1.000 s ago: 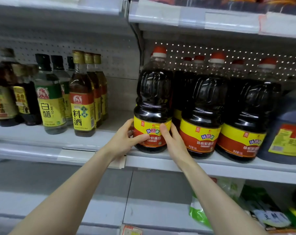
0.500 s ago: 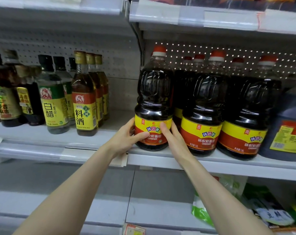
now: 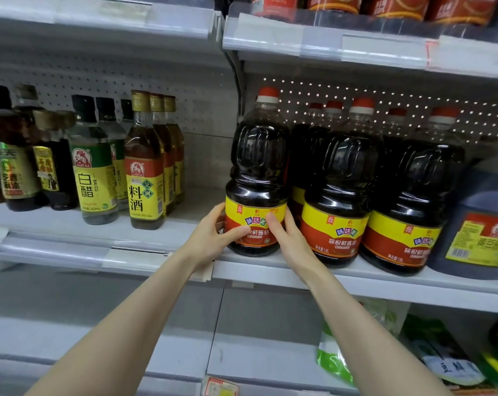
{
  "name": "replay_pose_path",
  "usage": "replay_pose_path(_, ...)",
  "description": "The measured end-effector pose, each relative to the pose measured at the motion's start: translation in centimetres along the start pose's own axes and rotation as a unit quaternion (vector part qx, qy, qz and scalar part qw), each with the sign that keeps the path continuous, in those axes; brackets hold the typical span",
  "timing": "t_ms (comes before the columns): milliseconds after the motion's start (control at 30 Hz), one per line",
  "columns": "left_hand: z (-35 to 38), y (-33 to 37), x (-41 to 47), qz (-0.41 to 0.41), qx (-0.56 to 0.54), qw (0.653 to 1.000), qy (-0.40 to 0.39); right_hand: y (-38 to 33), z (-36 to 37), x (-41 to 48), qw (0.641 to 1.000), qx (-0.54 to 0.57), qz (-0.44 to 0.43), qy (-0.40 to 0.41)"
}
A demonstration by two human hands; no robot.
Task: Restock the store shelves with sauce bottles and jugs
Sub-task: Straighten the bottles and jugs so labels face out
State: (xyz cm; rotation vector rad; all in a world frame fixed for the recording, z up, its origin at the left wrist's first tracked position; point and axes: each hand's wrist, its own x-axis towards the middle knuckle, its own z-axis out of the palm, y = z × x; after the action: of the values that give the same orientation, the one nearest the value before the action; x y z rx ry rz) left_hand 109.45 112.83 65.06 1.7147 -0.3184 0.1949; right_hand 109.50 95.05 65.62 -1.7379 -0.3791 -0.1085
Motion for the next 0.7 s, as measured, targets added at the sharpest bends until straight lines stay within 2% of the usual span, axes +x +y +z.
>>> replay_pose_path(700,-0.52,0.26,0.14,-0.011,0.007,0.999,-0.036,0.27,0.28,-0.04,1.000,-0.009,0.003,0.010)
